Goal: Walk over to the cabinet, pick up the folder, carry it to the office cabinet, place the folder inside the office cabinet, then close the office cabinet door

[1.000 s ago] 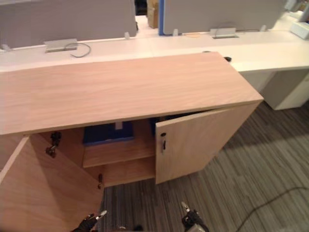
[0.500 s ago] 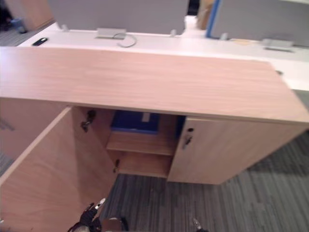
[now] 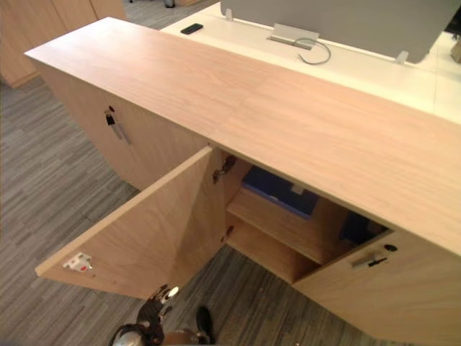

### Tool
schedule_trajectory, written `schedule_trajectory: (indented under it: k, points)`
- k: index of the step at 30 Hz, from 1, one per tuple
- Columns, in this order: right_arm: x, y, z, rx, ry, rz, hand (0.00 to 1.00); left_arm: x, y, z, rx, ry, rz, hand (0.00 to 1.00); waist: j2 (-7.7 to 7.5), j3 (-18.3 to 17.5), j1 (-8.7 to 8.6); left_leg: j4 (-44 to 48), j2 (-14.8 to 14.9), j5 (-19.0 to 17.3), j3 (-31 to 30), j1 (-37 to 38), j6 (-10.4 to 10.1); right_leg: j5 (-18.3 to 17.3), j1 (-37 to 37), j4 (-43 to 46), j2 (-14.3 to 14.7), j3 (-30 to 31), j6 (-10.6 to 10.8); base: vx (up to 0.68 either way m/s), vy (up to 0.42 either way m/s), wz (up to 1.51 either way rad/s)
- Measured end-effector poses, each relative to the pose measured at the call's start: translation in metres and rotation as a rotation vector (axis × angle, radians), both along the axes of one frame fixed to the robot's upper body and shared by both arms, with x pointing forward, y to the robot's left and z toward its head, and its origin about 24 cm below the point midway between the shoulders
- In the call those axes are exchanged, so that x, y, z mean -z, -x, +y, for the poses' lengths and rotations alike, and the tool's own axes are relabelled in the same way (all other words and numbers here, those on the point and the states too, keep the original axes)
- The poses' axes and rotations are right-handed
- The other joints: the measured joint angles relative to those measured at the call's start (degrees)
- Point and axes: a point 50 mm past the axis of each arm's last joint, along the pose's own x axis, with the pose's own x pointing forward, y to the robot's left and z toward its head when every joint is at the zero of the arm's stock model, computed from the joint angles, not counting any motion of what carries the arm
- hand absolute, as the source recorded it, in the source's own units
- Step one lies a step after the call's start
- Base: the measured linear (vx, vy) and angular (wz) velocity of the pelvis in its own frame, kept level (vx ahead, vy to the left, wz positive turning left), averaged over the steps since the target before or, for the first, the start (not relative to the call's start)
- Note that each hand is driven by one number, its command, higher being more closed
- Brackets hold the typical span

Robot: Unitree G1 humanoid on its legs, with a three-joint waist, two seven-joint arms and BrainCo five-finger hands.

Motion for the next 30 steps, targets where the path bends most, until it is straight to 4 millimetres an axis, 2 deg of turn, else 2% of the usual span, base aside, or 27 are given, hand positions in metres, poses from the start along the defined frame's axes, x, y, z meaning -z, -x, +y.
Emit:
schedule_trajectory:
  k: [1, 4, 7, 11, 15, 19, 24, 30]
  points:
    - [-0.001, -0.004, -0.002, -0.021, 0.009, -0.018, 0.00, 0.001, 0.000, 0.000, -0.004, 0.004, 0.004, 0.00, -0.15, 0.40, -0.18, -1.75, -1.12, 0.99, -0.72, 1.06, -0.13, 0.90, 0.32, -0.45, -0.44, -0.13, 0.84, -0.01, -0.104, 0.26]
    - [-0.004, -0.011, -0.008, -0.067, 0.035, -0.038, 0.00, 0.003, 0.007, -0.003, -0.047, 0.032, 0.018, 0.00, 1.56, 0.49, -0.17, -1.88, 0.07, 0.97, 0.58, 2.15, -0.82, 0.60, 0.90, -0.82, 0.02, 0.23, 1.45, -0.10, -0.126, -0.07]
    - [-0.004, -0.013, -0.008, -0.107, 0.043, -0.044, 0.00, 0.005, 0.009, 0.000, -0.066, 0.027, 0.031, 0.00, 1.40, 0.61, -0.22, -1.89, 0.96, 1.66, 0.88, 1.99, -1.73, -0.10, 0.65, -0.79, 0.71, 0.06, 1.57, -0.09, -0.098, -0.03]
    - [-0.004, -0.013, -0.007, -0.117, 0.043, -0.044, 0.00, 0.008, 0.010, 0.004, -0.073, 0.012, 0.046, 0.00, 1.21, 0.71, -0.14, -1.90, 0.70, 1.70, 0.98, 1.94, -1.79, 0.22, 0.66, -0.67, 0.35, -0.01, 2.27, -0.01, -0.012, 0.01]
    - [-0.004, -0.016, -0.003, -0.121, 0.034, -0.052, 0.00, 0.008, 0.010, 0.014, -0.097, -0.007, 0.049, 0.00, -0.02, 1.25, 0.70, -1.92, -0.36, 1.28, 1.08, 2.11, -1.25, 0.31, 0.82, -0.16, -0.74, 0.19, 2.35, 0.05, 0.023, 0.00]
    - [-0.004, -0.019, 0.002, -0.128, 0.020, -0.062, 0.00, 0.013, 0.021, 0.023, -0.116, -0.026, 0.097, 0.00, -1.38, 1.26, 0.92, -1.93, -0.55, 0.47, 1.68, 2.94, -1.17, 0.98, 0.90, 0.41, -1.13, 1.30, 1.24, 0.04, 0.024, -0.07]
    - [-0.004, -0.019, 0.002, -0.133, 0.025, -0.063, 0.00, 0.016, 0.026, 0.027, -0.133, -0.031, 0.119, 0.00, -1.29, 0.62, 0.90, -1.98, -0.13, -1.08, 2.84, 4.65, -1.80, 2.00, 1.79, 0.52, -0.84, 1.72, -0.31, 0.01, 0.020, -0.14]
    - [-0.003, -0.018, 0.004, -0.161, 0.027, -0.061, 0.00, 0.019, 0.027, 0.026, -0.133, -0.030, 0.134, 0.00, -1.27, 0.63, 0.55, -1.97, 0.25, -2.10, 1.72, 4.70, -1.36, 2.59, 1.56, 3.90, -1.50, 1.04, -1.23, -0.02, 0.024, 0.05]
